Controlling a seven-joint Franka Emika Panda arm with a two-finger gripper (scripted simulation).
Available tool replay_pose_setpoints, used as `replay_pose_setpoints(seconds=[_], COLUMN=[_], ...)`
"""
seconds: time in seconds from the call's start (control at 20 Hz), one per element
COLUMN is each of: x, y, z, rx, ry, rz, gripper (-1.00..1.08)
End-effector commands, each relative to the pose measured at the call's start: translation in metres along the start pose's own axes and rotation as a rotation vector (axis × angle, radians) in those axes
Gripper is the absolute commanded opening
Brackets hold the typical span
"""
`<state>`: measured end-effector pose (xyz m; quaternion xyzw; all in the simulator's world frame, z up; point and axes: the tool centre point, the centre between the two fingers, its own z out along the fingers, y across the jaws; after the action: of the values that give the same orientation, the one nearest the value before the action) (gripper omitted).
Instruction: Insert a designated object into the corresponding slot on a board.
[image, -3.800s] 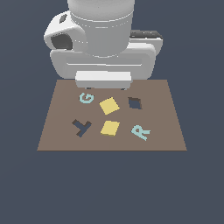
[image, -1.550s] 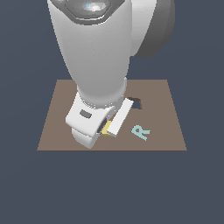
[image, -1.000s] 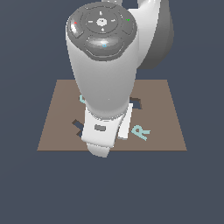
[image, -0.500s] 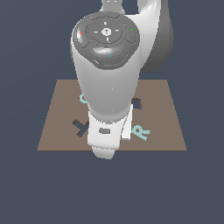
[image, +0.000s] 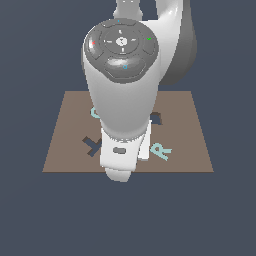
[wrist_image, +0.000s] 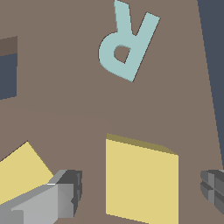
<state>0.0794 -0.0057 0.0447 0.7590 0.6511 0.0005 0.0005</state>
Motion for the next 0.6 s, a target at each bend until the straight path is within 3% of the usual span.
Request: replay_pose_setpoints(seconds=[0.0, 0.2, 0.25, 0.55], x=[0.0000, -0.0001, -0.0001, -0.0001], y=[-0.0007, -0.0009, -0.0009, -0.0009], z=[0.0084, 0.0147, 0.0147, 0.0147], rx=[0.001, 0.001, 0.001, 0.001], ry=[0.000, 0.000, 0.000, 0.000], rz=[0.001, 0.001, 0.001, 0.001], gripper=[1.00, 1.00, -1.00, -1.00])
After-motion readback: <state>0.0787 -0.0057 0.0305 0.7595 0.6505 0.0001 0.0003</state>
